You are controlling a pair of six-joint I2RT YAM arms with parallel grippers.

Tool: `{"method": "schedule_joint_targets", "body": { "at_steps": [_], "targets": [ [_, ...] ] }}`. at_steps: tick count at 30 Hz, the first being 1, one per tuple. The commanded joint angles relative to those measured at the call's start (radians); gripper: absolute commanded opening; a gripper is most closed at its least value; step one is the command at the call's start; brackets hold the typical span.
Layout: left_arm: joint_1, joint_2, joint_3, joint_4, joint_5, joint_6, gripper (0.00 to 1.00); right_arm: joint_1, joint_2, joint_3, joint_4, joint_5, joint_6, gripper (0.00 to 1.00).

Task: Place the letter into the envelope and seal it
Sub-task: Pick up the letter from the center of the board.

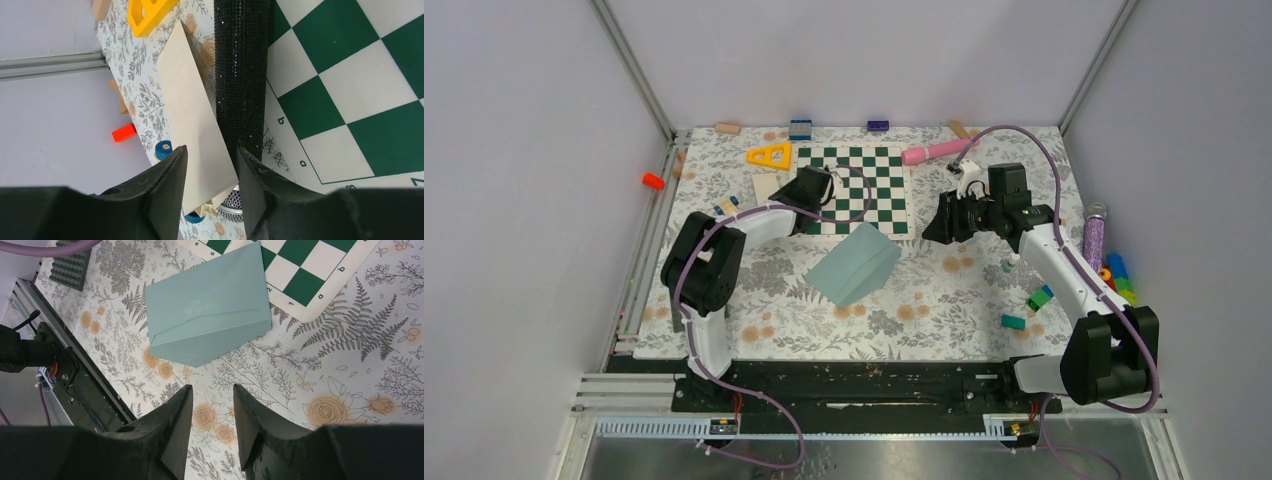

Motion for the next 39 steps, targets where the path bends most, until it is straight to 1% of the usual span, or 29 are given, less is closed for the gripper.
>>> {"method": "schedule_joint_targets", "body": {
  "at_steps": [1,3,5,14,22,26,28,31,34,36,39],
  "targets": [
    [0.007,0.002,0.017,0.002,0.009,-0.018,0.41,-0.006,-0.002,0.0,0.02,-0.034,-0.005,0.43],
    [0.007,0.004,0.016,-0.001,0.011,-0.022,0.37,-0.007,-0.002,0.0,0.02,-0.034,-0.005,0.43],
    [0.007,0.004,0.016,-0.002,0.011,-0.023,0.31,-0.007,-0.002,0.001,0.019,-0.034,-0.004,0.43],
    [0.008,-0.02,0.018,0.004,-0.008,-0.042,0.0,-0.007,0.002,0.003,0.02,-0.037,-0.001,0.42],
    [0.007,-0.073,0.013,0.057,-0.061,-0.036,0.0,-0.007,0.002,0.002,0.019,-0.045,-0.002,0.42],
    [0.007,-0.167,0.027,0.105,-0.08,-0.005,0.0,-0.007,0.004,0.022,0.019,-0.071,0.012,0.44],
    [0.007,-0.228,0.049,0.104,-0.069,0.007,0.0,-0.007,0.003,0.04,0.019,-0.092,0.025,0.47],
    [0.007,-0.328,0.088,0.04,0.005,0.0,0.0,-0.007,-0.011,0.067,0.016,-0.125,0.037,0.59],
    [0.003,-0.451,0.092,-0.053,0.16,-0.012,0.0,-0.007,-0.03,0.095,0.014,-0.141,0.041,0.7],
    [-0.006,-0.546,0.059,-0.101,0.296,-0.008,0.0,-0.007,-0.032,0.12,0.014,-0.158,0.063,0.73],
    [-0.038,-0.709,-0.028,-0.159,0.514,0.019,0.0,-0.007,-0.004,0.159,0.016,-0.218,0.111,0.75]
  ]
}}
